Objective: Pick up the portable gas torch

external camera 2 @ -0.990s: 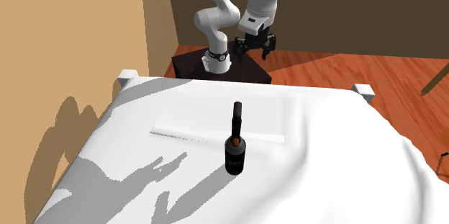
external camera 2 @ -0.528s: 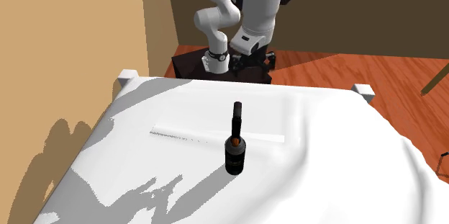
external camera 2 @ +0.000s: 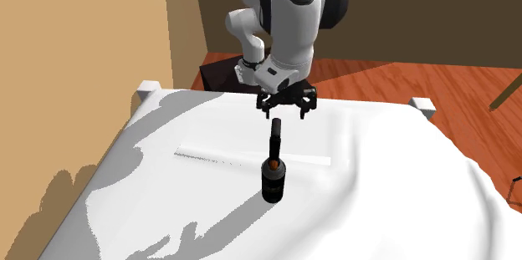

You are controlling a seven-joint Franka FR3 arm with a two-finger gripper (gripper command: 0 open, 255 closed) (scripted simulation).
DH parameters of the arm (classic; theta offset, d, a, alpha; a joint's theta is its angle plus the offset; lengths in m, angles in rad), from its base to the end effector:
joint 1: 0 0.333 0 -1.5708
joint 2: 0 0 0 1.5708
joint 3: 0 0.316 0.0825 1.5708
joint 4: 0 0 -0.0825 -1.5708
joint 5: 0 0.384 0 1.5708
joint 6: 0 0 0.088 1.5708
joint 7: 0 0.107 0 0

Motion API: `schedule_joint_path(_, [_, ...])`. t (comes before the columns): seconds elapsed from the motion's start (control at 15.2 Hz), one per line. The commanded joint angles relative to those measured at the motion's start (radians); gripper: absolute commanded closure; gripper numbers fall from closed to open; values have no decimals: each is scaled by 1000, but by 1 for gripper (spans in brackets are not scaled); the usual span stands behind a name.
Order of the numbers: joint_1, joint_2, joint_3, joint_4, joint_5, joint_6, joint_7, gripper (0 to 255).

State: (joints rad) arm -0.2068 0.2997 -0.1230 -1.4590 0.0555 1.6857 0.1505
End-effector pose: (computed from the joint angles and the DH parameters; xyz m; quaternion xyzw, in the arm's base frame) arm 0.6145 -0.1943 0.5080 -0.9702 0.2397 0.0344 0.0124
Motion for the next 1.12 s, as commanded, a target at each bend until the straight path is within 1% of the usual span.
schedule_joint_path(0.0, [-20,84,-9,110,15,-21,4,0])
schedule_joint_path(0.13, [-43,175,-16,241,32,-57,11,0])
schedule_joint_path(0.26, [-70,280,-21,400,50,-107,21,0])
schedule_joint_path(0.33, [-74,294,-21,422,52,-114,22,0])
schedule_joint_path(0.79, [-66,274,-21,287,50,1,17,0])
schedule_joint_path(0.92, [-66,274,-21,287,50,1,17,0])
schedule_joint_path(0.99, [-66,274,-21,289,50,-1,17,255])
schedule_joint_path(1.06, [-66,272,-21,286,50,0,16,255])
